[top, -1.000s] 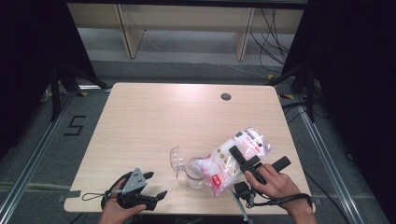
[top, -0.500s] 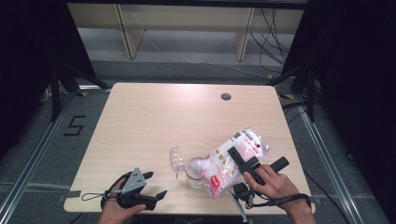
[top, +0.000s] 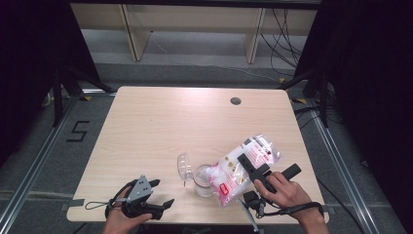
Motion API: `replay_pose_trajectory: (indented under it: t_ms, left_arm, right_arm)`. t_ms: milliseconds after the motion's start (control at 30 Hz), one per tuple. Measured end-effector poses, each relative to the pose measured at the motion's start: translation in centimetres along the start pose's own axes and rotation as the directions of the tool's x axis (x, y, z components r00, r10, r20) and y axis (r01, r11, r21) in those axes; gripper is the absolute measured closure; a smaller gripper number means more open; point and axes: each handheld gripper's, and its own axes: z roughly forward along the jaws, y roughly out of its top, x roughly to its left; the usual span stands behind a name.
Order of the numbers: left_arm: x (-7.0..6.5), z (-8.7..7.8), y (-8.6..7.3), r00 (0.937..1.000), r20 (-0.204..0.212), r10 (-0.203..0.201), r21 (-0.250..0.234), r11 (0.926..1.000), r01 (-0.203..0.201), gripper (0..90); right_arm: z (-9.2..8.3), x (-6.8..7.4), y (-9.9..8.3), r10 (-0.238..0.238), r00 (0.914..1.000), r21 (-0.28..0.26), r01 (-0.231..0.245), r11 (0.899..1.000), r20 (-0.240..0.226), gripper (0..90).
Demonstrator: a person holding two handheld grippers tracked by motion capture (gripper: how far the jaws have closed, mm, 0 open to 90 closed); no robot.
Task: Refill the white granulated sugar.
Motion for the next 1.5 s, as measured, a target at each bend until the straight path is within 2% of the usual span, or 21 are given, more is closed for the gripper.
replay_pose_trajectory:
  t_ms: [33, 200, 233, 333, 367, 567, 633, 733, 1067, 1167, 1333, 1433, 1467, 1500]
  left_arm:
    - [0.0, 0.0, 0.0, 1.0, 0.0, 0.004, 0.004, 1.0, -0.004, 18.3]
    - [0.0, 0.0, 0.0, 1.0, -0.002, 0.0, 0.004, 1.0, 0.0, 18.3]
    - [0.1, -0.1, 0.0, 1.0, -0.003, 0.006, 0.009, 0.9999, -0.006, 18.3]
    - [0.1, -0.1, 0.0, 1.0, -0.003, 0.006, 0.008, 0.9999, -0.006, 18.3]
    - [0.0, -0.1, 0.0, 1.0, -0.003, 0.005, 0.009, 0.9999, -0.005, 18.3]
    - [0.1, -0.1, 0.0, 1.0, -0.006, 0.008, 0.009, 0.9999, -0.008, 18.3]
    - [0.0, 0.0, 0.0, 1.0, -0.002, 0.001, 0.003, 1.0, -0.001, 18.3]
    - [0.1, -0.1, 0.0, 1.0, -0.003, 0.005, 0.009, 0.9999, -0.005, 18.3]
    - [0.1, 0.0, 0.0, 1.0, -0.003, 0.005, 0.01, 0.9999, -0.005, 18.3]
    - [0.0, 0.0, 0.0, 1.0, -0.001, 0.001, 0.005, 1.0, -0.001, 18.3]
    - [0.1, -0.1, 0.0, 0.9999, -0.006, 0.009, 0.013, 0.9999, -0.009, 18.3]
    - [0.1, -0.1, 0.0, 1.0, -0.007, 0.005, 0.013, 0.9999, -0.005, 18.3]
    - [0.1, -0.1, 0.0, 1.0, -0.006, 0.005, 0.013, 0.9999, -0.005, 18.3]
    - [0.1, -0.1, 0.0, 1.0, -0.006, 0.005, 0.014, 0.9999, -0.005, 18.3]
  right_arm:
    - [0.0, 0.2, 0.1, 0.025, 0.9997, 0.008, -0.025, 1.0, -0.006, 60.7]
    - [0.0, 0.2, 0.0, 0.022, 0.9997, 0.005, -0.022, 1.0, -0.011, 61.0]
    - [0.1, 0.1, 0.0, 0.007, 0.9999, -0.003, -0.007, 1.0, -0.009, 61.1]
    - [0.1, 0.1, 0.0, 0.011, 0.9999, -0.003, -0.011, 1.0, -0.008, 61.3]
    - [0.0, 0.2, 0.0, 0.025, 0.9996, 0.005, -0.025, 1.0, -0.011, 61.4]
    - [0.2, 0.4, 0.3, 0.021, 0.9995, -0.01, -0.022, 1.0, -0.022, 61.6]
    - [0.2, 0.5, 0.4, 0.036, 0.999, -0.008, -0.037, 0.999, -0.026, 61.7]
    - [0.4, 0.4, 0.4, 0.012, 0.9995, -0.022, -0.012, 1.0, -0.029, 61.8]
    - [0.4, 0.8, 0.3, 0.048, 0.9983, -0.011, -0.048, 0.999, -0.033, 62.2]
    - [0.6, 0.9, 0.3, 0.041, 0.9987, -0.034, -0.042, 0.999, -0.03, 62.4]
    - [0.7, 1.4, 0.1, 0.073, 0.9961, -0.029, -0.075, 0.997, -0.05, 63.0]
    - [0.8, 1.4, 0.0, 0.069, 0.9968, -0.031, -0.071, 0.997, -0.04, 63.1]
    - [0.8, 1.3, 0.0, 0.042, 0.9985, -0.034, -0.043, 0.998, -0.036, 63.2]
    - [0.8, 1.3, 0.0, 0.047, 0.9982, -0.033, -0.048, 0.998, -0.037, 63.3]
